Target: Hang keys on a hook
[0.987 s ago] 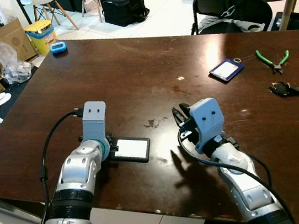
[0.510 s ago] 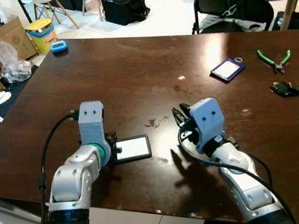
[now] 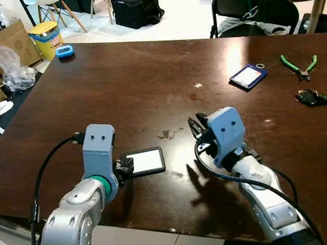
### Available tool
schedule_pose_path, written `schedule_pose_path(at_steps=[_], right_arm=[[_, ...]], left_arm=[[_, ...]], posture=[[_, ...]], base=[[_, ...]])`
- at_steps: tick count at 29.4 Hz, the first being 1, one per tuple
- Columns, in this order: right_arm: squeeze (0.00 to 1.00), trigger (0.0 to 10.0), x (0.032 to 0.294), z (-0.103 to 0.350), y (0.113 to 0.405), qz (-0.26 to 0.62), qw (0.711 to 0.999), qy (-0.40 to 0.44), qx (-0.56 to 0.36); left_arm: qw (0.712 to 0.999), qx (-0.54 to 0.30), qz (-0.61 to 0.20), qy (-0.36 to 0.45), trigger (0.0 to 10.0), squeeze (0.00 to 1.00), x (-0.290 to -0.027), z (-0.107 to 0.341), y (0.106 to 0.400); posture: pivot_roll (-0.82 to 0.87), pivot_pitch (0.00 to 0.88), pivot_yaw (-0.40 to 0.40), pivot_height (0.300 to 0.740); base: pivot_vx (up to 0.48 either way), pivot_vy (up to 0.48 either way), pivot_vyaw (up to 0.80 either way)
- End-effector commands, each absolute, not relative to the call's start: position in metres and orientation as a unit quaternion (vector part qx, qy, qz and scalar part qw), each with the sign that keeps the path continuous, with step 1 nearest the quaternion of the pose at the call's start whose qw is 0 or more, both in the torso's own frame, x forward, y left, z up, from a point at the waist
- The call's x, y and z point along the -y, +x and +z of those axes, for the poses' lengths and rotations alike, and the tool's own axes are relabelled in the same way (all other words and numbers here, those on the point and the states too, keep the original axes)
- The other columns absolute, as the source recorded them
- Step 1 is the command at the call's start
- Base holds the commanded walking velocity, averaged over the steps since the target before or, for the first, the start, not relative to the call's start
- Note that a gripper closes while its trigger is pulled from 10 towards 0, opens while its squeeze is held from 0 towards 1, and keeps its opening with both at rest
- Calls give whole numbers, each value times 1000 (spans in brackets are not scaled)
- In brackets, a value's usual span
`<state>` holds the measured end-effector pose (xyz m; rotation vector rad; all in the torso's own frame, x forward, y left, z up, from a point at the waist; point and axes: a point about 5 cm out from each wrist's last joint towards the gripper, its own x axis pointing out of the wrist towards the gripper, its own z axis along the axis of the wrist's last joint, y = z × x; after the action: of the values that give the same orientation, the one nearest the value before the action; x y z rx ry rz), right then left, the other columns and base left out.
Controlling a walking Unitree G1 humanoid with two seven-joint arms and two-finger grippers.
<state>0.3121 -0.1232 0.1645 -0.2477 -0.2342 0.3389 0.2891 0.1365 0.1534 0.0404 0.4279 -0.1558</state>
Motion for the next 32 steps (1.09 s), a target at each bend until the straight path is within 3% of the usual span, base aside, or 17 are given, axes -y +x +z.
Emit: schedule_pose_path(at_steps=[1, 13, 32], right_arm=[[0, 10000, 120, 161, 312, 174, 971, -121, 111], [0, 10000, 124, 162, 312, 170, 971, -123, 111], [0, 10000, 123, 162, 312, 170, 972, -122, 111]], left_arm=[[972, -221, -70, 27, 10000, 0, -139, 148, 288], [971, -235, -29, 33, 10000, 0, -154, 142, 291], [966, -253, -35, 34, 10000, 0, -144, 130, 297]], posture=[[-90, 112, 124, 740], [-99, 114, 125, 740], [-102, 121, 125, 740]], base=[[0, 0, 0], [0, 0, 0], [0, 0, 0]])
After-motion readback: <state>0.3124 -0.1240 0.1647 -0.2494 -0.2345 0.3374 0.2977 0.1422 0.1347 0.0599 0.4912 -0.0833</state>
